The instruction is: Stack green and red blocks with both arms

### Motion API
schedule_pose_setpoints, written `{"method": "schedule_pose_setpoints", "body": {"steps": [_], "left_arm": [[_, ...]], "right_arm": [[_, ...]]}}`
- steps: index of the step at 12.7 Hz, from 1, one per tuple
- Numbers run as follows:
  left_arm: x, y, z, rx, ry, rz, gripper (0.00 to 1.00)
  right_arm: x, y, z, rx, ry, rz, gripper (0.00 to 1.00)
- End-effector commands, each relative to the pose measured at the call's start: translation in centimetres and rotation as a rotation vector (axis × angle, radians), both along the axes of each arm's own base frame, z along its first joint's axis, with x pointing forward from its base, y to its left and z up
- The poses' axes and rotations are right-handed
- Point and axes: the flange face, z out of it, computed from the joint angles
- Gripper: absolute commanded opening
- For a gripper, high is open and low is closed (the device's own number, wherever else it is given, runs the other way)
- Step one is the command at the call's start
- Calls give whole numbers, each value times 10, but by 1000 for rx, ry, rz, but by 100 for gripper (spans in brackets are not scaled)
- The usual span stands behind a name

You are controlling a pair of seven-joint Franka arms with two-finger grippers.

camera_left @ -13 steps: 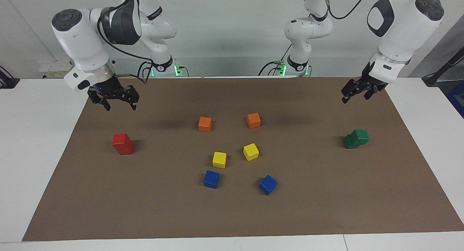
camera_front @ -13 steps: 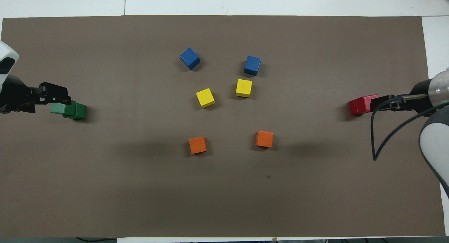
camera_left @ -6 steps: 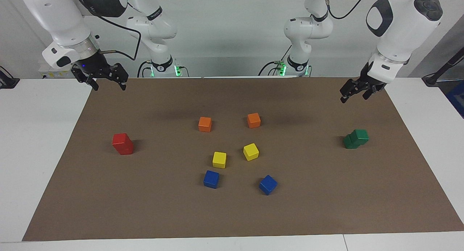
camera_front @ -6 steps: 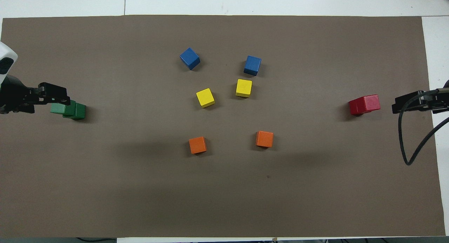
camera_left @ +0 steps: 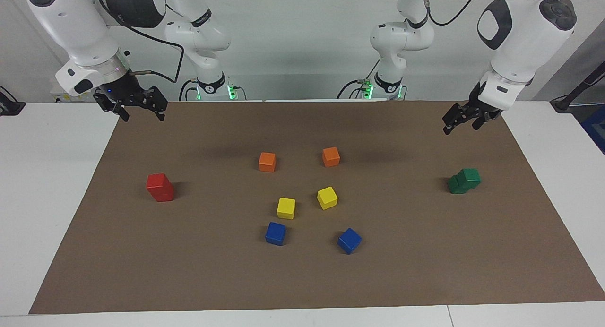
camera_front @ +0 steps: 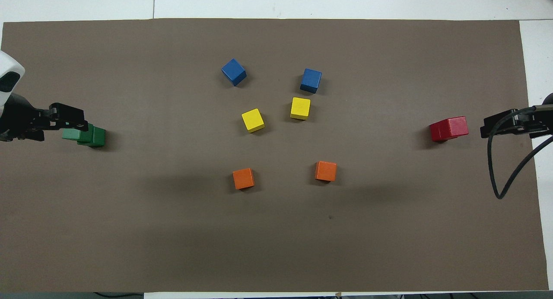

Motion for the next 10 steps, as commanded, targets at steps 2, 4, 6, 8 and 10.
{"method": "schedule_pose_setpoints", "body": {"steps": [2, 4, 6, 8, 10], "left_arm": [[0, 1, 3, 1, 10, -28, 100], [-1, 1, 4, 0, 7, -54, 100], [-3, 5, 7, 14, 1, -70, 100], [-4, 7, 9, 29, 9, -77, 100], [-4, 7, 10, 32, 6, -77, 100]], "right_arm": [[1, -3, 3, -13, 14, -22, 100], [0, -5, 3, -22, 13, -23, 100], [0, -6, 2, -39, 15, -22, 100], [0, -6, 3, -39, 14, -22, 100], [-1, -6, 3, -39, 14, -22, 100]]}}
